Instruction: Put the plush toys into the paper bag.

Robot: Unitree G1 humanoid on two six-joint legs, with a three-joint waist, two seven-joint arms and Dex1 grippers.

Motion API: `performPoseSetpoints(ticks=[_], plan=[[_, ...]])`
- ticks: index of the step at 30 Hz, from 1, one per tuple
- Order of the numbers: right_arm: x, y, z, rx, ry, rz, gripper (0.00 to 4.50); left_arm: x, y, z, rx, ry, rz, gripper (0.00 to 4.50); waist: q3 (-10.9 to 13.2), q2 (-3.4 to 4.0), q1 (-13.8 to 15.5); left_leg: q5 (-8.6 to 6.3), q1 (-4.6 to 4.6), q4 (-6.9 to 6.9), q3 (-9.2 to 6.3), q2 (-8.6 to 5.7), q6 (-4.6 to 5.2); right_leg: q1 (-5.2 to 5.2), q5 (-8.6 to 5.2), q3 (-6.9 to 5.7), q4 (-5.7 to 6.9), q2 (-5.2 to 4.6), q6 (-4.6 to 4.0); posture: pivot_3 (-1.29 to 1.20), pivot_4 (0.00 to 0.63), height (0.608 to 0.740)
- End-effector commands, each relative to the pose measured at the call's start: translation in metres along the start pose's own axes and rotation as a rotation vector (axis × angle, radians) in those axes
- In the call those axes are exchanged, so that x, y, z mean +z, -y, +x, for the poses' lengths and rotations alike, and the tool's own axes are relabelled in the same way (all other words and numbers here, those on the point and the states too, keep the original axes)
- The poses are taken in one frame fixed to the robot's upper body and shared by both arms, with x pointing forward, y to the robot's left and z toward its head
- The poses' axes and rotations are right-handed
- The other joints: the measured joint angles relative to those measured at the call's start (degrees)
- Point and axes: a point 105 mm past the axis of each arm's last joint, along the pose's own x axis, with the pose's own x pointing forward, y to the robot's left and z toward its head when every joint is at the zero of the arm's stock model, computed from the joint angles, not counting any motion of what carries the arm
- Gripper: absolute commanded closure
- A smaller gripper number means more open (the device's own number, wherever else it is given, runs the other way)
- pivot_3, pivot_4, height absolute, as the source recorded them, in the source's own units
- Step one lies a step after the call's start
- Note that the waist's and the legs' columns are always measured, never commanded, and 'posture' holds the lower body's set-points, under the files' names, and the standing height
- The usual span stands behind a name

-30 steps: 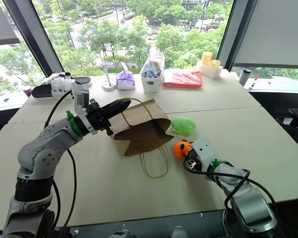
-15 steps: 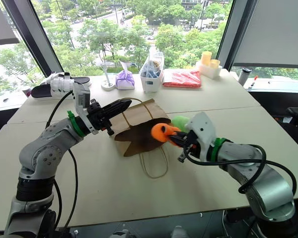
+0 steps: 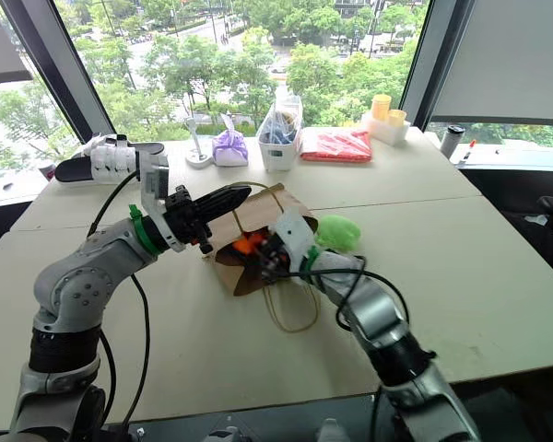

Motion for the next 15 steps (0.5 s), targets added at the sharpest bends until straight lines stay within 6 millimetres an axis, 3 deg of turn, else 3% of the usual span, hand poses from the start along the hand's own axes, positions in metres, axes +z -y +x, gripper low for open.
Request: performPoseSetpoints(ticks=[1, 4, 9, 12, 15], plan=[[0.010, -0.005, 0.020, -0.002, 0.084, -0.033, 4.46, 0.015, 0.007, -0.001, -0.007, 0.046, 0.034, 4.50, 0.0, 0.00, 0.0, 0.00, 0.00, -0.01, -0.01, 0.00, 0.00, 0.00, 0.00, 0.00, -0.02, 0.00, 0.00, 0.00, 0.150, 0.740], [0.015, -0.014, 0.032, 0.017, 0.138, -0.018, 4.46, 0.014, 0.007, 0.000, 0.004, 0.047, 0.032, 4.50, 0.0, 0.00, -0.1, 0.00, -0.01, -0.05, -0.02, -0.01, -0.01, -0.03, 0.00, 0.01, -0.05, -0.01, 0.00, 0.00, 0.150, 0.740], [0.018, -0.020, 0.034, 0.057, 0.156, -0.025, 2.44, 0.011, 0.004, 0.000, 0.020, 0.042, 0.038, 4.50, 0.0, 0.00, -0.1, 0.02, 0.00, -0.06, -0.06, -0.01, -0.04, -0.05, 0.00, 0.01, -0.02, 0.00, 0.00, 0.00, 0.150, 0.740], [0.025, -0.022, 0.009, 0.127, 0.158, -0.017, 0.95, 0.009, 0.001, -0.001, 0.033, 0.035, 0.044, 4.50, 0.0, 0.01, 0.1, 0.02, 0.00, -0.07, -0.09, -0.01, -0.04, -0.05, 0.00, 0.01, -0.02, 0.00, 0.00, 0.00, 0.150, 0.740], [0.039, -0.014, -0.032, 0.136, 0.162, -0.053, 0.95, 0.008, -0.002, -0.003, 0.041, 0.028, 0.049, 4.50, 0.0, 0.02, 0.3, 0.01, -0.04, -0.08, -0.11, -0.03, -0.02, -0.05, 0.00, 0.00, -0.05, 0.00, 0.00, 0.00, 0.150, 0.740]])
